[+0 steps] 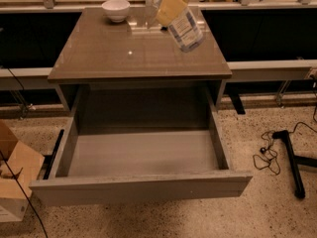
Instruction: Place blue plastic bottle into top drawer
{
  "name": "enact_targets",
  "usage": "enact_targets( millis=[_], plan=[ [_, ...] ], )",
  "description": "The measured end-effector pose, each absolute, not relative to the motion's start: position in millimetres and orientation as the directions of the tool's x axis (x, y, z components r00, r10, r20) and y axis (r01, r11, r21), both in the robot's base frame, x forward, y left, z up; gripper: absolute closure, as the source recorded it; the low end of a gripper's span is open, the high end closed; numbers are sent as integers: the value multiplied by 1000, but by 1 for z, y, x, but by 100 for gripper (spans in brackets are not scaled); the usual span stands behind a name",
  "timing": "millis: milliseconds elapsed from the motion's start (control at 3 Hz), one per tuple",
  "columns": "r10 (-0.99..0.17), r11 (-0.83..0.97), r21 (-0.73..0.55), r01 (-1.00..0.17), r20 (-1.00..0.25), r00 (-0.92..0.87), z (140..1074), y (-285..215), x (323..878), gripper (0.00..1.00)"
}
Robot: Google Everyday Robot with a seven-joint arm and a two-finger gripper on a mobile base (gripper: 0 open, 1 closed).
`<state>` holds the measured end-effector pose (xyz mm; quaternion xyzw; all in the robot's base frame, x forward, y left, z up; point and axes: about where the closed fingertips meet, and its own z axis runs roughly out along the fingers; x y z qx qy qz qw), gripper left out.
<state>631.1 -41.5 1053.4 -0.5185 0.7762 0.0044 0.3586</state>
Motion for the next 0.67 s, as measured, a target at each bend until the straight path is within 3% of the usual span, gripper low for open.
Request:
enact_targets(
  millis=[667],
  plan=[
    [-865,386,-397,-832,-469,-178,1036,-34,629,100]
  ],
)
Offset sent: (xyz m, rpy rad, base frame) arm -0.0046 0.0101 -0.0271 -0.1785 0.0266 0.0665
